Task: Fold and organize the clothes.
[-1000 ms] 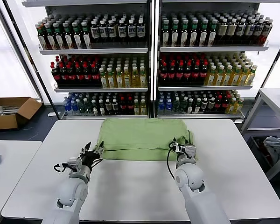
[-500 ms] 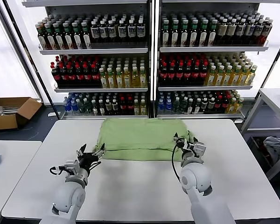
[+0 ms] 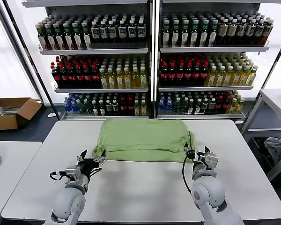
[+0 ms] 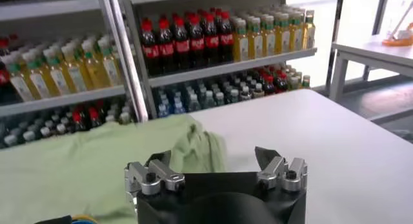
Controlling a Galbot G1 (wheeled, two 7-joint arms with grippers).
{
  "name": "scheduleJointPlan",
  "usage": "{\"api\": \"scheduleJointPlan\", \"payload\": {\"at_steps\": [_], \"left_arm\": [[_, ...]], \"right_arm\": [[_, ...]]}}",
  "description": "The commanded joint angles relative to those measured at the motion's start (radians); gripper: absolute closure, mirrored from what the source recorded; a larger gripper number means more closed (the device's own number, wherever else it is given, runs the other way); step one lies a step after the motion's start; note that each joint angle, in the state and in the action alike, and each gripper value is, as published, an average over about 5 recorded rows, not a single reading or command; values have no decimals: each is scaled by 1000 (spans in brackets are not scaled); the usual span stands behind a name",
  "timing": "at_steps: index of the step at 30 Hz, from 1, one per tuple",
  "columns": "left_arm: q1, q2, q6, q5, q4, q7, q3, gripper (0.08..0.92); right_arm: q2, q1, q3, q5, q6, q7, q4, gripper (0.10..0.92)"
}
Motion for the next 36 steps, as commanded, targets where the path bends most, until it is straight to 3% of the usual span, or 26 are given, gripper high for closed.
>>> {"api": "scheduleJointPlan", "payload": {"at_steps": [1,31,36], "left_arm": [[5,4,25,6,5,-1,0,177],[-91,87,78,-7,164,4,37,180],[-86,95,82,-7,167,4,42,251]], "right_arm": [[-28,-30,8,-5,-5,1,-11,203],[-10,33,-51,-48,-6,-19,-163,203],[-4,27,-52,-48,-5,-27,-182,218]]}}
